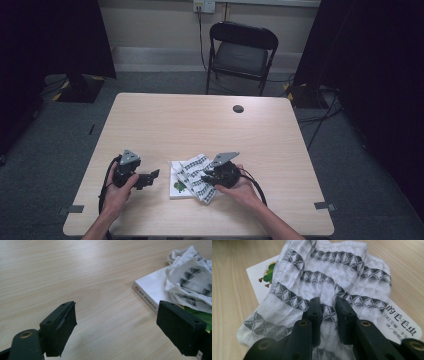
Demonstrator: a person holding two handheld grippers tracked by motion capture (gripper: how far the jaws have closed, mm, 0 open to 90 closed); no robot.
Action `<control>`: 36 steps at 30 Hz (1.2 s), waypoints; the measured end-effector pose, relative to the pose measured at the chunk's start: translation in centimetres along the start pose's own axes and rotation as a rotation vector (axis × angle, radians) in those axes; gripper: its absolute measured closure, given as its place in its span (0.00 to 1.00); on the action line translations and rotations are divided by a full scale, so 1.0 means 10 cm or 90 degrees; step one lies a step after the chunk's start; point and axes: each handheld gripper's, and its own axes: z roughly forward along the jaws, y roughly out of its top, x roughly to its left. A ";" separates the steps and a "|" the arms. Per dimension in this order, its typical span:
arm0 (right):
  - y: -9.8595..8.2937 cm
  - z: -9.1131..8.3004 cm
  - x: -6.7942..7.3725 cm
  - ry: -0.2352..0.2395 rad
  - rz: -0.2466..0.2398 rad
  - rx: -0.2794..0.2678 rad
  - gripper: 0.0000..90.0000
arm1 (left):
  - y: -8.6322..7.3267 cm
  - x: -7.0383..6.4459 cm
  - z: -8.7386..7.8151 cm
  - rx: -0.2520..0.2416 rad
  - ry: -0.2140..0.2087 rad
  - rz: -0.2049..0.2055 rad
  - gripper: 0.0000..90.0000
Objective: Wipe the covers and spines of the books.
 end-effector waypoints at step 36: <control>-0.10 -0.09 -0.31 -0.077 0.052 -0.016 0.76 | -0.01 0.03 0.01 0.012 0.005 -0.017 0.18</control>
